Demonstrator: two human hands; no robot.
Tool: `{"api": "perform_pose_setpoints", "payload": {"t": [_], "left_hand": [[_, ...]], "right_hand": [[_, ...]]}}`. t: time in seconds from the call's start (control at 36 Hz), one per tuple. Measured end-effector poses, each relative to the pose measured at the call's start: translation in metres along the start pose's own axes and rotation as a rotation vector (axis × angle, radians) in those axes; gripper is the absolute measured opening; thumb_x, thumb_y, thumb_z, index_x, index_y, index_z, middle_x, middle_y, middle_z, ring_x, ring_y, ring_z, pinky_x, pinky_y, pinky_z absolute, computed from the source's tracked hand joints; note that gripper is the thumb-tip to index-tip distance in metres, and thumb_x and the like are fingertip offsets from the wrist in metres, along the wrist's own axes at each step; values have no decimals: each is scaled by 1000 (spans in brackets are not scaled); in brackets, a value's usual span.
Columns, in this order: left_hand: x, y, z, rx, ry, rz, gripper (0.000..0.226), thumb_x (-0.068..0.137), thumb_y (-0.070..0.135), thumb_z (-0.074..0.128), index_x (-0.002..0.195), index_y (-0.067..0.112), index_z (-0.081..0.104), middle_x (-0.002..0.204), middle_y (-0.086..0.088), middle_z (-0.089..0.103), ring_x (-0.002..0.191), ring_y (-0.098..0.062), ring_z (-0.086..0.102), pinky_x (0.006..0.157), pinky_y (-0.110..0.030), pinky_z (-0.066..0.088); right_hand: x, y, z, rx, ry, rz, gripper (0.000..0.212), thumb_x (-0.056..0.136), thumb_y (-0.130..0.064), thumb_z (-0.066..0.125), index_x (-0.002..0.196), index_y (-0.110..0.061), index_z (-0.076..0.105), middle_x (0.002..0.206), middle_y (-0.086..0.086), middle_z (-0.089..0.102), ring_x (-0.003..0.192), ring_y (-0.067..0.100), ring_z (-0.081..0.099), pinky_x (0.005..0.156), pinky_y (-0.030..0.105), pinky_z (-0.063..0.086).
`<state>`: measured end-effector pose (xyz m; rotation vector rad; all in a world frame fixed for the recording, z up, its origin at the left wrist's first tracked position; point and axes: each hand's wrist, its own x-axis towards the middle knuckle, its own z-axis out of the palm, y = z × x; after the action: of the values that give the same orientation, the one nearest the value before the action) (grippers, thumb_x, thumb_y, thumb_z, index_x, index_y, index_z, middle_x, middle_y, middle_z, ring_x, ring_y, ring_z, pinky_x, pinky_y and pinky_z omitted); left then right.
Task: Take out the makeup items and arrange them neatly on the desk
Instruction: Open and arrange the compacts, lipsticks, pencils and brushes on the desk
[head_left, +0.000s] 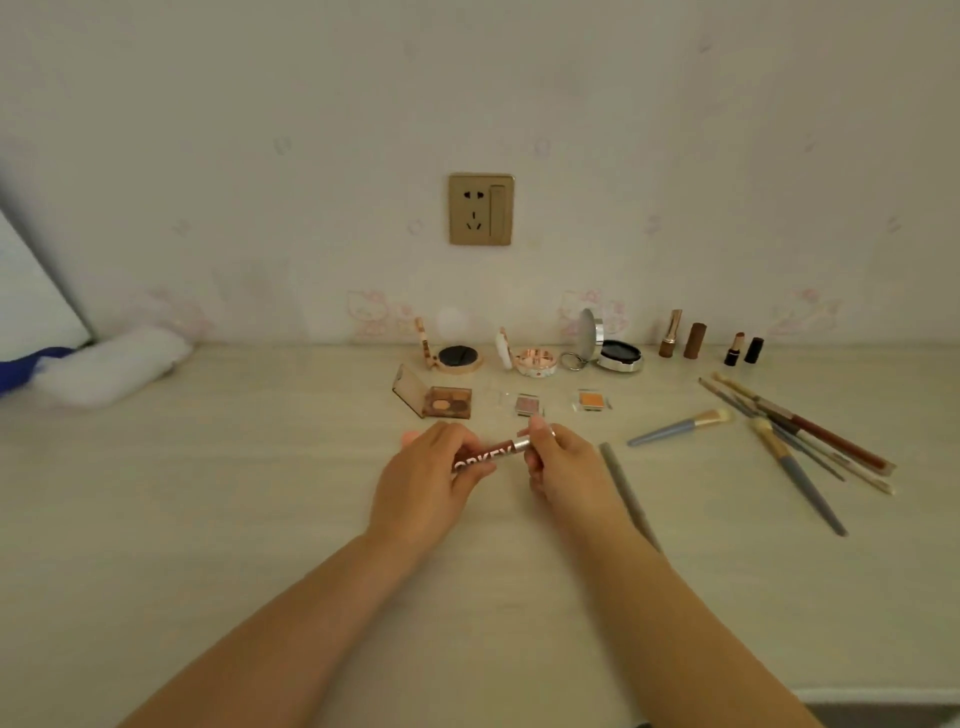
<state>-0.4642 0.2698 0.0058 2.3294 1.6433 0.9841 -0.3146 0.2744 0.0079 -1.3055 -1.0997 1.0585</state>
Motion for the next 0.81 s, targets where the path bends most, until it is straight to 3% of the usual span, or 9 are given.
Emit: {"api": "perform_pose_setpoints", "payload": {"t": [0.14, 0.33, 0.47, 0.58, 0.64, 0.69, 0.81], "left_hand": [[-2, -1, -4, 92, -64, 4, 28, 94, 43, 46, 108, 25, 61, 100, 11, 63, 93, -12, 57, 72, -30, 47], [-4, -9, -6, 81, -147, -57, 40, 98, 45, 28, 89, 30, 63, 79, 5, 65, 76, -18, 63, 72, -36, 51], [-4, -15, -7, -39, -171, -54, 25, 92, 48, 46, 100, 29, 61, 77, 11, 58, 70, -11, 56, 61, -29, 44], [-5, -19, -8, -46, -176, -41, 18, 89, 47, 53, 93, 30, 57, 74, 13, 55, 67, -10, 52, 55, -24, 34], [-5, -21, -7, -59, -166, -50, 18, 88, 46, 56, 93, 29, 59, 76, 12, 56, 69, -10, 53, 57, -25, 35], [-5, -23, -6, -73, -147, -44, 18, 86, 46, 59, 93, 29, 61, 77, 11, 56, 70, -10, 53, 58, -25, 35], [-4, -26, -4, -78, -133, -19, 15, 85, 45, 61, 92, 32, 61, 84, 12, 58, 76, -7, 52, 62, -25, 40]], "right_hand": [[-1, 6, -2, -161, -32, -118, 24, 98, -23, 44, 81, -10, 55, 56, -4, 44, 51, 9, 37, 53, 23, 29], [-6, 8, -7, -242, -92, -163, 21, 98, -19, 42, 86, -9, 55, 58, -5, 45, 54, 9, 37, 55, 24, 31], [-7, 7, -6, -273, -127, -189, 16, 98, -16, 43, 91, -11, 56, 66, -6, 51, 56, 1, 42, 55, 14, 33], [-4, 6, -12, -378, -127, -182, 13, 94, -13, 49, 100, -17, 61, 78, -10, 54, 69, 1, 46, 60, 7, 37], [-2, 6, -16, -448, -72, -205, 15, 94, -18, 50, 98, -15, 64, 81, -8, 57, 72, 2, 47, 61, 6, 36], [-2, 6, -19, -546, -76, -215, 26, 97, -27, 45, 89, -12, 64, 77, -2, 59, 68, 7, 47, 61, 15, 35], [-3, 5, -23, -676, -136, -202, 38, 97, -35, 42, 62, -21, 46, 62, -5, 48, 62, 12, 44, 60, 26, 35]]}}
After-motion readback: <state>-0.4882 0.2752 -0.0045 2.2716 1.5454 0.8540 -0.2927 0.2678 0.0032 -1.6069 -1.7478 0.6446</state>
